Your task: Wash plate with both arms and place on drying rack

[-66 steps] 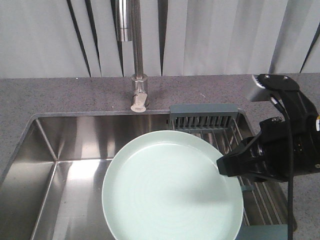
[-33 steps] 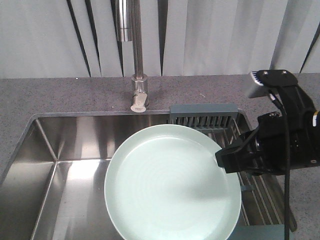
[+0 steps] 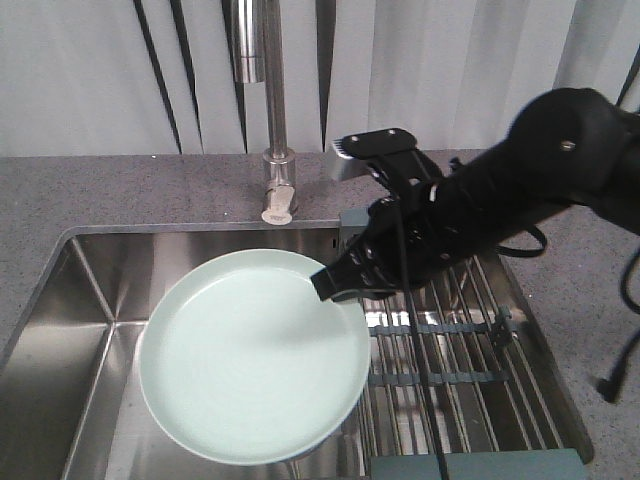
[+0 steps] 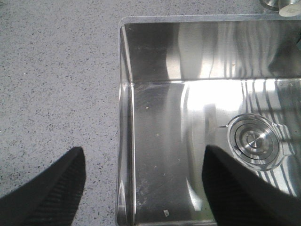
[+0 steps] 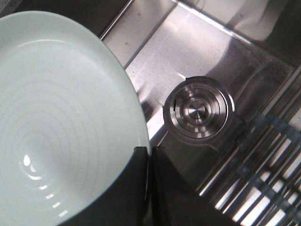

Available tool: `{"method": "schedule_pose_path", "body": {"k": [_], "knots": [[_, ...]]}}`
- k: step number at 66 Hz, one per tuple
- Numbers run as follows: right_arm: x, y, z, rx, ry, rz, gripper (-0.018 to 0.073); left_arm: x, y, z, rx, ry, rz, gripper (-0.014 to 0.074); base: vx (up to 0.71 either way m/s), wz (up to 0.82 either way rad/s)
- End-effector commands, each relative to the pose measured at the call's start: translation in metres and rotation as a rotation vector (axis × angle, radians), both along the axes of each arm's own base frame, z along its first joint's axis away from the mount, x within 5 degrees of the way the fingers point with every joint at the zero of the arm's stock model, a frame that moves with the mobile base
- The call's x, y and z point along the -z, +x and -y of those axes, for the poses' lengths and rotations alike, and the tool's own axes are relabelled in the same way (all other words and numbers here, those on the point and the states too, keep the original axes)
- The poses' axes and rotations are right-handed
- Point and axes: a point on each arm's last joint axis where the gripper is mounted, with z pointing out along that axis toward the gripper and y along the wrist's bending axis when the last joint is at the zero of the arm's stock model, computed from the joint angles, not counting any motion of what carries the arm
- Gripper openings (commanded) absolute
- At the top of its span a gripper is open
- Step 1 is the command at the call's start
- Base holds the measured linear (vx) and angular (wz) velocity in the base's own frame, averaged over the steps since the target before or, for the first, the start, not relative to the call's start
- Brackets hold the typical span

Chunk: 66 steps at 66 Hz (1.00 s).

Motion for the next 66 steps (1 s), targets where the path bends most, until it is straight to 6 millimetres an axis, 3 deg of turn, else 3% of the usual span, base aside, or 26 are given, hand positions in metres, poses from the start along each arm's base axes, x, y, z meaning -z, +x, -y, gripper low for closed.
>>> {"method": "schedule_pose_path", "body": {"k": [1,17,32,48,66], "knots": [[-0.020,0.021,-0.011,0.010,0.045,0.098,-0.0007,-0.012,0.003,0.000,-0.006,-0.010,0.077,0.0495,0.00,0.00],[-0.025,0.078,-0.026,0.049,0.057,0.164,-0.0007,-0.012,0.003,0.000,-0.006,-0.010,0.077,0.0495,0.00,0.00],[-0.030,0.106,0.002,0.168,0.084,0.170,-0.0007,-0.012,0.003,0.000,-0.006,-0.010,0.077,0.0495,0.00,0.00],[-0.017,0.099,0.039,0.244,0.047,0.144,-0.0007,-0.012,0.003,0.000,-0.006,-0.010,0.077,0.0495,0.00,0.00],[-0.012,0.073,0.047,0.256,0.039,0.136,-0.0006,-0.012,0.003,0.000,-0.006,-0.010,0.077,0.0495,0.00,0.00]]}}
